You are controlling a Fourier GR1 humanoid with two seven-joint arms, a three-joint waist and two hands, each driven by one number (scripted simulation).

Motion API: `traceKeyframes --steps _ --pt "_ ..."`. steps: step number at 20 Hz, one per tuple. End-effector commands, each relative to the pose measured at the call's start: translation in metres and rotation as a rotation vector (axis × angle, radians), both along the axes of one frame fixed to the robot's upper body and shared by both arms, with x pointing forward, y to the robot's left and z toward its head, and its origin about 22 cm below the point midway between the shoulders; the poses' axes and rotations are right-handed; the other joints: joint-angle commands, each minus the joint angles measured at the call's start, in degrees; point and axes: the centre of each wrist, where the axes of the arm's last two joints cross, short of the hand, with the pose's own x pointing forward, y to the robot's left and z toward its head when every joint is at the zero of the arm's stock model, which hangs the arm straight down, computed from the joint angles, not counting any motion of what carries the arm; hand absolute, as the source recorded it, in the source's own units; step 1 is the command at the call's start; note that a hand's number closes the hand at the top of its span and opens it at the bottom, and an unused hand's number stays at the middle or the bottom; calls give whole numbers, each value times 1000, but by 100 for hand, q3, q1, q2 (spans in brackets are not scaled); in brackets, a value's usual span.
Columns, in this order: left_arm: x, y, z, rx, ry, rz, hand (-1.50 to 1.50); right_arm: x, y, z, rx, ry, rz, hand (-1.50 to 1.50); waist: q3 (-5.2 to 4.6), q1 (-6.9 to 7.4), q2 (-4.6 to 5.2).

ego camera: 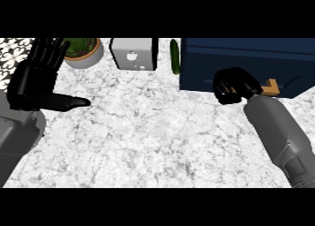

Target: Pick up the cup, place it into the drawer and close the drawer

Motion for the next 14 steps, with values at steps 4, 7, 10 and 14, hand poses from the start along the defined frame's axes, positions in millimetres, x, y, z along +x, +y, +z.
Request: traceKeyframes --steps 4,7,10,14 --pt "-3 0 -13 -18 -2 -33 -150 18 -25 26 15 -7 -87 150 32 117 186" --pt "-6 4 -14 -23 5 -41 -150 22 -32 36 59 -18 -117 150 35 219 203" --pt "-7 -6 -23 -15 11 -59 -150 28 -38 54 108 -50 -120 150 35 210 239" --pt "-10 -10 -27 -28 26 -67 -150 23 -40 41 121 -48 -117 150 38 232 205"
